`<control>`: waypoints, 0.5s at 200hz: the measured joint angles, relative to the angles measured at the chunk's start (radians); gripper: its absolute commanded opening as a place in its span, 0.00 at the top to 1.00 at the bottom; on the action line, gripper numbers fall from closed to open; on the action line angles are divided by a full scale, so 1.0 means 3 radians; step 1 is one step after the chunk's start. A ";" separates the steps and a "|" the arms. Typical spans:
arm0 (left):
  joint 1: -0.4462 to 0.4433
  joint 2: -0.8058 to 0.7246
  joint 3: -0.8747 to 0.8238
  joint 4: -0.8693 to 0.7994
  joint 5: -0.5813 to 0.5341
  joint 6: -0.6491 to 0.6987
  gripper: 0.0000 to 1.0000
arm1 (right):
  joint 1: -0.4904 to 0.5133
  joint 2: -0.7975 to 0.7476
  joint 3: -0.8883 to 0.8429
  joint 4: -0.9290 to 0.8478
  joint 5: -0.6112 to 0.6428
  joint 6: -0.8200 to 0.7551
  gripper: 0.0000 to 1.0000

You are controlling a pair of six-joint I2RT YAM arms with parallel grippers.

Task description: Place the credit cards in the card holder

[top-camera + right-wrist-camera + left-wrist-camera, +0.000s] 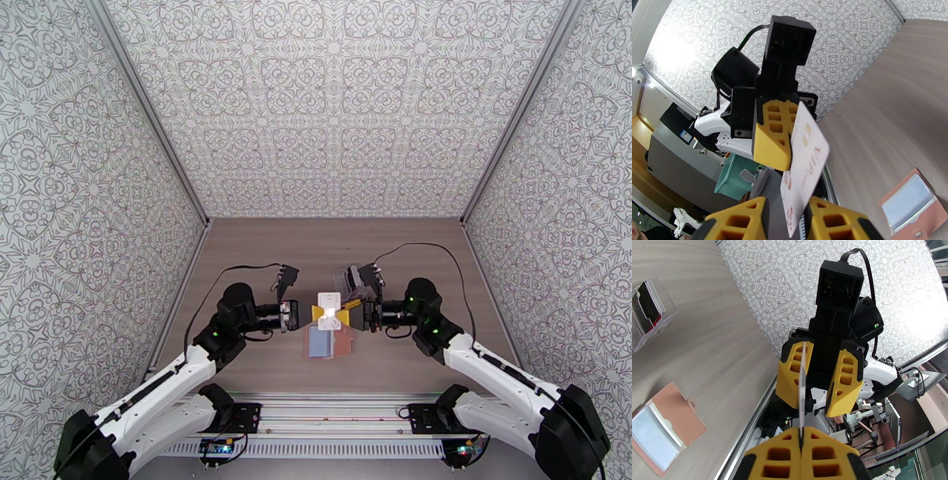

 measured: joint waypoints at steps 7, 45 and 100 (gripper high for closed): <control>-0.0001 0.0001 -0.0001 0.0009 0.0004 0.0000 1.00 | -0.0001 0.0000 0.0000 0.0006 -0.0005 0.0013 0.74; -0.0013 0.0000 -0.0009 0.0071 0.0028 0.0000 1.00 | -0.0001 0.0009 0.0000 0.0052 -0.0009 0.0104 0.81; -0.0031 0.0000 -0.0028 0.0120 0.0056 0.0001 1.00 | -0.0001 0.0053 0.0000 0.0132 -0.0037 0.0200 0.87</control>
